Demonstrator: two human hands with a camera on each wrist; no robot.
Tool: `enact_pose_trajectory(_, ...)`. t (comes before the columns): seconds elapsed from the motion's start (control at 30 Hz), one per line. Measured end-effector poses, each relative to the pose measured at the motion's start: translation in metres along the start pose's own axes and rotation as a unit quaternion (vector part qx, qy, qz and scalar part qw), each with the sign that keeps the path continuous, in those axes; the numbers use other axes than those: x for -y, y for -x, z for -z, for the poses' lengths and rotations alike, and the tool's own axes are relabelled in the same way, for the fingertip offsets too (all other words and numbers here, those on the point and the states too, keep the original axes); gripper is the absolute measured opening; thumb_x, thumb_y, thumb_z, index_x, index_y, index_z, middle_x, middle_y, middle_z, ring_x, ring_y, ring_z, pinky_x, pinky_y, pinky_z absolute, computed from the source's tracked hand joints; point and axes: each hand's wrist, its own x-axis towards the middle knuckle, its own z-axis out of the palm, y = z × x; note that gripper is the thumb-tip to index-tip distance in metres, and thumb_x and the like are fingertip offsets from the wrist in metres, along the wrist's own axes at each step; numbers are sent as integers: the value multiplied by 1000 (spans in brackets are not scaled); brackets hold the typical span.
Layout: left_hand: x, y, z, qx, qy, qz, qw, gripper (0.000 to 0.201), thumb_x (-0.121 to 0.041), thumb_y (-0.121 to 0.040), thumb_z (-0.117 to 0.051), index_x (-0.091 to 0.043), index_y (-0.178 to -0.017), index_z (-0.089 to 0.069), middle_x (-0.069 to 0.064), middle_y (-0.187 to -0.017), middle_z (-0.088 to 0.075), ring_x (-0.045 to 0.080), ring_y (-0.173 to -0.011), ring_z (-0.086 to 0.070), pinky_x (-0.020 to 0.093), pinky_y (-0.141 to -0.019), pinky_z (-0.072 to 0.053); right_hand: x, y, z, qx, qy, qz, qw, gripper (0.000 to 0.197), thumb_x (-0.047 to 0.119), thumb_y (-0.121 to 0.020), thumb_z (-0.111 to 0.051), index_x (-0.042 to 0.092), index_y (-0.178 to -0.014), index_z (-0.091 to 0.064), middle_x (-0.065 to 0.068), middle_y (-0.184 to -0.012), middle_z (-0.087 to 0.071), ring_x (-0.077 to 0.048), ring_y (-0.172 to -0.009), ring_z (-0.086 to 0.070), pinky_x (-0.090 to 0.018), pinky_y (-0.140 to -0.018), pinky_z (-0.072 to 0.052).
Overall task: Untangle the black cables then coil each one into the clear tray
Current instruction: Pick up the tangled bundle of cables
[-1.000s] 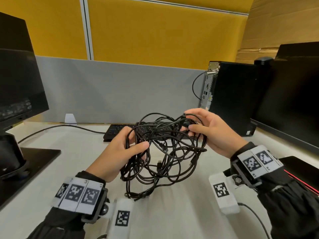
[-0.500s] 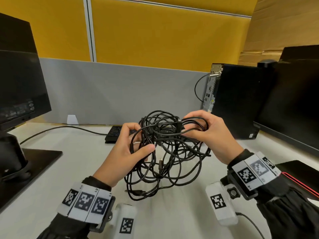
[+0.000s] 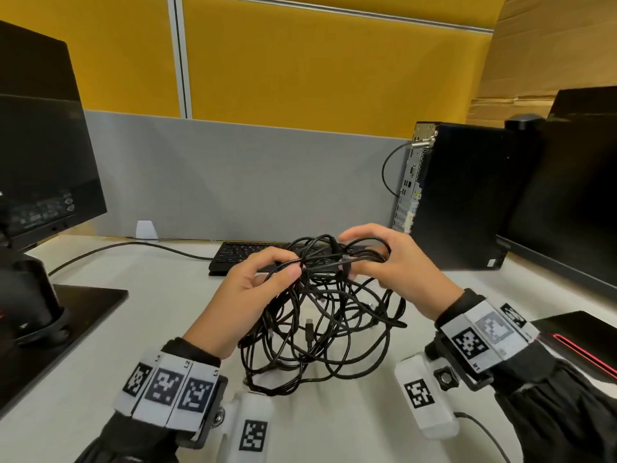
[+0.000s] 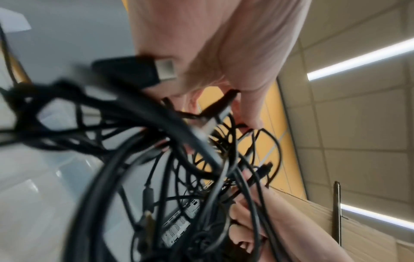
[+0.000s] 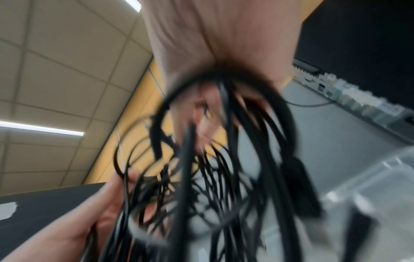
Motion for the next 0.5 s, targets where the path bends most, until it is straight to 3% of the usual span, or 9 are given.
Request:
enact_pose_trajectory(0.1, 3, -1, 3, -11, -19, 0, 1000, 9, -19, -90, -56, -22, -87, -64, -18, -80, -63, -5, -70, -56, 4, -62, -42, 4, 0, 14, 149, 119, -34, 981, 51, 15, -89, -61, 46, -126, -46, 7, -112, -53, -12, -94, -59, -6, -75, -44)
enact_pose_trajectory(0.17, 5, -1, 3, 1, -32, 1, 999, 11, -19, -91, -55, -25, -85, -63, -17, -76, -61, -3, -74, -57, 6, -63, -42, 10, -3, 18, 202, 137, -42, 969, 42, 21, -92, -56, 48, -124, -48, 12, -118, -43, -6, -105, -53, -5, -85, -40)
enact_pose_trajectory(0.23, 6, 0, -1, 29, -78, -12, 996, 11, -20, -91, -55, -24, -84, -62, -16, -77, -58, -3, -74, -54, 7, -65, -40, 16, -7, 11, 224, 144, -19, 964, 21, 24, -95, -52, 34, -111, -61, 14, -112, -52, 1, -104, -52, -7, -91, -37)
enact_pose_trajectory(0.33, 10, 1, -3, 30, -108, -10, 994, 10, -22, -92, -55, -22, -85, -62, -17, -75, -55, -7, -68, -50, 7, -63, -39, 11, -12, -1, 237, 204, 8, 950, 11, 31, -93, -53, 29, -87, -61, 12, -88, -58, -4, -83, -55, -20, -81, -43)
enact_pose_trajectory(0.4, 14, -1, -1, 13, -107, 5, 994, 11, -24, -92, -54, -24, -84, -62, -15, -71, -54, -5, -65, -48, 12, -62, -39, 4, -11, -1, 248, 232, 4, 941, 9, 34, -92, -53, 34, -86, -60, 15, -85, -60, -4, -77, -54, -21, -76, -45)
enact_pose_trajectory(0.5, 16, -2, 0, 6, -102, 21, 995, 12, -24, -92, -54, -22, -84, -62, -10, -70, -50, -4, -61, -45, 18, -62, -36, -4, -7, 3, 241, 233, 2, 942, 10, 29, -94, -54, 36, -91, -60, 12, -96, -64, -7, -86, -59, -24, -82, -48)
